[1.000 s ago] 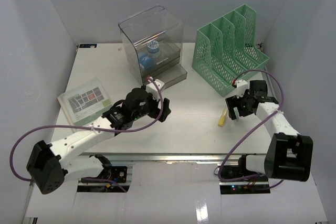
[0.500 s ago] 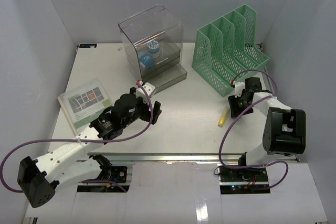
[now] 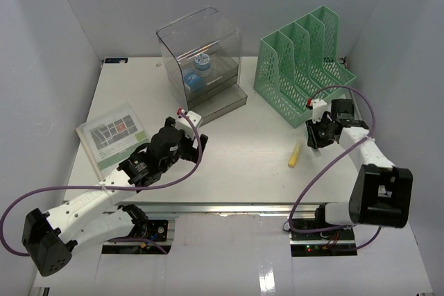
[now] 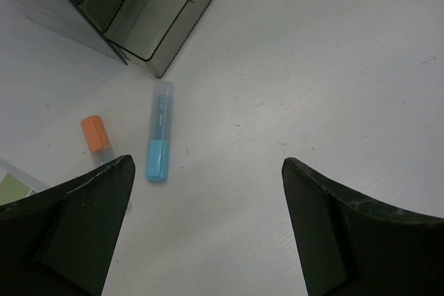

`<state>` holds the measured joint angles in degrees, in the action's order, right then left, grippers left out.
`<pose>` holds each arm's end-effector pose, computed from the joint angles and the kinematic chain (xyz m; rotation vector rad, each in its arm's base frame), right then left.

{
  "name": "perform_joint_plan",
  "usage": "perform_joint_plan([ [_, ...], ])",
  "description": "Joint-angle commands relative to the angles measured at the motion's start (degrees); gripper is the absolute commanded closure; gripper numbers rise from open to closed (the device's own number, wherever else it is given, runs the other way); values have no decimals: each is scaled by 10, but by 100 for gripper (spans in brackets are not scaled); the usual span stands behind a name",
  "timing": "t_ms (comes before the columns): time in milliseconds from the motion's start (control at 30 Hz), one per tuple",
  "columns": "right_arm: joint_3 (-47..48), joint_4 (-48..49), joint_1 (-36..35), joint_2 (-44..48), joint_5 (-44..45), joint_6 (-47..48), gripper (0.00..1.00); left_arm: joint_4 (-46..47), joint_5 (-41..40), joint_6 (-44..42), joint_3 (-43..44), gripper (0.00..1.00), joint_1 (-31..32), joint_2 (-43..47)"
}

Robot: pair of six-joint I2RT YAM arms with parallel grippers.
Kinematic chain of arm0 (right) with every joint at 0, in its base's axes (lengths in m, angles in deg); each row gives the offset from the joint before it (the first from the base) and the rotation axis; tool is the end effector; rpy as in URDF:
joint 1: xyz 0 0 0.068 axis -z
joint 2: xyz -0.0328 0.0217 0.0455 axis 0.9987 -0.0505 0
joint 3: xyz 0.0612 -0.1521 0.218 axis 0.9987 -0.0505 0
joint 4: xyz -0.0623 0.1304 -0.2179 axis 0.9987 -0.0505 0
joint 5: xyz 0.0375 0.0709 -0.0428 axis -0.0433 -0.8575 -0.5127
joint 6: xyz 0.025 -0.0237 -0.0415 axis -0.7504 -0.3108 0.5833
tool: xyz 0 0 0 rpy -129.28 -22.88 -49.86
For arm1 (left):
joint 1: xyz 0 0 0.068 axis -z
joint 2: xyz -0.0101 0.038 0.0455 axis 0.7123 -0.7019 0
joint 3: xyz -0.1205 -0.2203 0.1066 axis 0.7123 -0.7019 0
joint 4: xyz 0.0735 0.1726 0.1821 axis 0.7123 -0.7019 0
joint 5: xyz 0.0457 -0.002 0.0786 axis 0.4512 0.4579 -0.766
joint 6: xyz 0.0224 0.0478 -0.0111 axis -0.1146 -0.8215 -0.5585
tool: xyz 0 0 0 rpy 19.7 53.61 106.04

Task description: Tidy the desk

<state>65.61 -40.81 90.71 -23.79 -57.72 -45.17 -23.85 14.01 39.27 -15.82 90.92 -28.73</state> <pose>0.2692 -0.0105 0.2027 -0.4880 2.5136 0.0641 0.1518 -0.1409 0.2789 0.5900 1.9686 -0.2421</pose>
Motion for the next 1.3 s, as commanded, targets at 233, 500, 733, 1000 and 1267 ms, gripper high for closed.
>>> perform_joint_plan([
  [233, 132, 17, -324, 23, -30, 383, 90, -4, -32, 8, -21, 2, -1, -17],
  [500, 336, 89, -396, -203, 73, 514, 86, -46, 20, 174, -55, 2, -5, 84],
  [733, 432, 149, -417, -311, 102, 572, 81, -107, 13, 326, -62, 2, -8, 154],
  [1000, 504, 190, -441, -413, 117, 590, 68, -140, 7, 389, -71, 2, -8, 173],
  [1267, 479, 199, -447, -406, 142, 563, 22, -152, 0, 356, -63, 2, -29, 120],
])
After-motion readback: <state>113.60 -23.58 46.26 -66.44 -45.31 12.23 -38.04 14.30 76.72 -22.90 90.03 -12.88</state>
